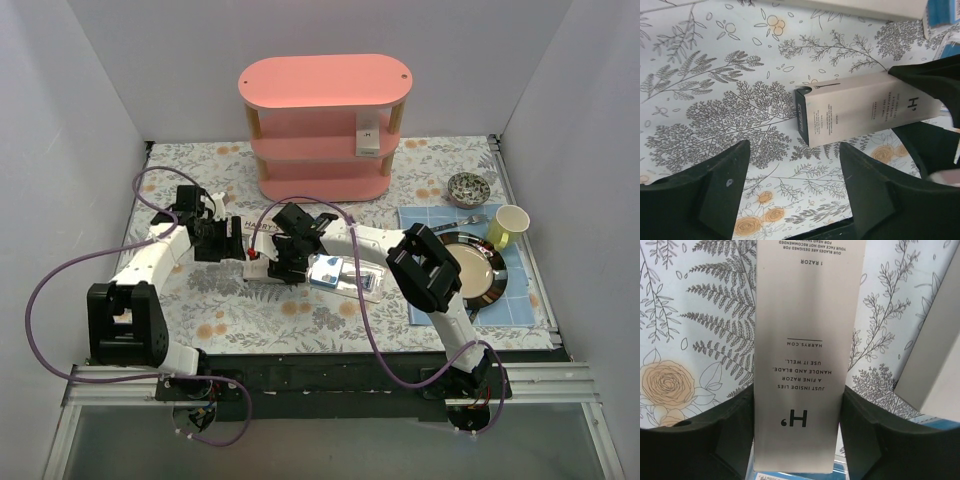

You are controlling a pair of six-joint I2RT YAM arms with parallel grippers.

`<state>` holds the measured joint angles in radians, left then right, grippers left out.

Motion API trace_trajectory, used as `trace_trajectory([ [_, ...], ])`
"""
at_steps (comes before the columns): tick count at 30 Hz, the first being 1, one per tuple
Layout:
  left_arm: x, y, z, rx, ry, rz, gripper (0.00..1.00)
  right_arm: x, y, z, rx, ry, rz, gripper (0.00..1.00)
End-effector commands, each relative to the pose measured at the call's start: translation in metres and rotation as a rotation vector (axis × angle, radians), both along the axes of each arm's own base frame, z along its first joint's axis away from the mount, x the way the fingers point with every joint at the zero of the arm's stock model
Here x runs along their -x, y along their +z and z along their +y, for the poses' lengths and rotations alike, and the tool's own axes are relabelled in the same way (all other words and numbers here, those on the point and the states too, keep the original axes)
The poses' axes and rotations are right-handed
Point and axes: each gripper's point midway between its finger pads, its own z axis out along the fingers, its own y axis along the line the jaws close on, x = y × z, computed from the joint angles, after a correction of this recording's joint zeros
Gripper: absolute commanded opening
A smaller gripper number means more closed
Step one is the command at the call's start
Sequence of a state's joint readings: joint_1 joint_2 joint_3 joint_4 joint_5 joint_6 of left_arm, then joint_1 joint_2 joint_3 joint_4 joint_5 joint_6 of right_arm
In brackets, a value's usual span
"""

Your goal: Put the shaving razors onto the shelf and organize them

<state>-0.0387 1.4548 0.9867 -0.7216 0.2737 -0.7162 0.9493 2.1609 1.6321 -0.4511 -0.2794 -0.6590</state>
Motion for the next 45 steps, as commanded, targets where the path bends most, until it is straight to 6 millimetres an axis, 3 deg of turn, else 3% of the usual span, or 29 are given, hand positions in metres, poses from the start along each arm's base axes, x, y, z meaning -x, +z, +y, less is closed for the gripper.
trace_trajectory([
  [1,-0.005,0.026,0.009,-0.082,-0.126,-0.109,0.75,0.006,0.007,0.003,-0.021,0.122,-0.019,0.63],
  [6,-0.016,0.037,0.014,-0.119,-0.209,-0.207,0.84,0.021,0.016,-0.003,-0.058,0.31,-0.074,0.54],
  [9,-0.015,0.042,0.003,-0.066,-0.272,-0.227,0.86,0.036,0.021,-0.017,-0.081,0.526,-0.16,0.53],
  [10,-0.013,0.037,0.0,-0.045,-0.281,-0.201,0.86,0.038,0.028,-0.021,-0.091,0.576,-0.205,0.54],
  [11,-0.012,0.036,-0.004,-0.025,-0.29,-0.189,0.86,0.043,0.017,-0.033,-0.065,0.637,-0.236,0.56],
  [13,-0.008,0.034,-0.012,0.034,-0.286,-0.149,0.86,0.031,0.026,-0.031,-0.093,0.75,-0.431,0.66],
  [14,-0.008,0.029,-0.014,0.051,-0.271,-0.125,0.86,0.026,0.017,-0.038,-0.074,0.752,-0.481,0.69],
  [15,-0.009,0.028,-0.018,0.079,-0.241,-0.104,0.86,0.01,0.03,-0.026,-0.118,0.723,-0.578,0.72],
  [17,-0.01,0.024,-0.026,0.131,-0.218,-0.067,0.85,-0.01,0.05,-0.021,-0.142,0.633,-0.647,0.83],
  [19,-0.01,0.024,-0.037,0.2,-0.186,-0.037,0.84,-0.023,0.078,-0.019,-0.191,0.514,-0.658,0.86],
  [25,-0.004,0.01,-0.063,0.223,-0.206,0.007,0.81,-0.01,0.119,-0.043,-0.255,0.306,-0.522,0.87],
  [26,-0.001,0.006,-0.066,0.219,-0.2,0.024,0.77,0.001,0.113,-0.052,-0.24,0.255,-0.424,0.86],
  [29,0.005,-0.001,-0.07,0.238,-0.178,0.063,0.57,0.026,0.105,-0.066,-0.224,0.093,-0.195,0.73],
  [30,0.009,-0.005,-0.07,0.241,-0.167,0.081,0.41,0.031,0.101,-0.07,-0.211,0.045,-0.141,0.68],
  [32,0.014,-0.009,-0.07,0.245,-0.137,0.107,0.19,0.038,0.09,-0.072,-0.185,-0.053,-0.03,0.48],
  [33,0.02,-0.017,-0.067,0.235,-0.087,0.137,0.01,0.044,0.084,-0.076,-0.158,-0.138,0.054,0.39],
  [34,0.023,-0.017,-0.066,0.237,-0.072,0.138,0.0,0.046,0.075,-0.076,-0.13,-0.181,0.108,0.26],
  [40,0.036,-0.026,-0.076,0.271,-0.043,0.203,0.0,0.057,0.055,-0.072,-0.109,-0.295,0.216,0.05],
  [45,0.046,-0.029,-0.09,0.298,-0.065,0.25,0.0,0.052,0.042,-0.062,-0.101,-0.344,0.257,0.01],
])
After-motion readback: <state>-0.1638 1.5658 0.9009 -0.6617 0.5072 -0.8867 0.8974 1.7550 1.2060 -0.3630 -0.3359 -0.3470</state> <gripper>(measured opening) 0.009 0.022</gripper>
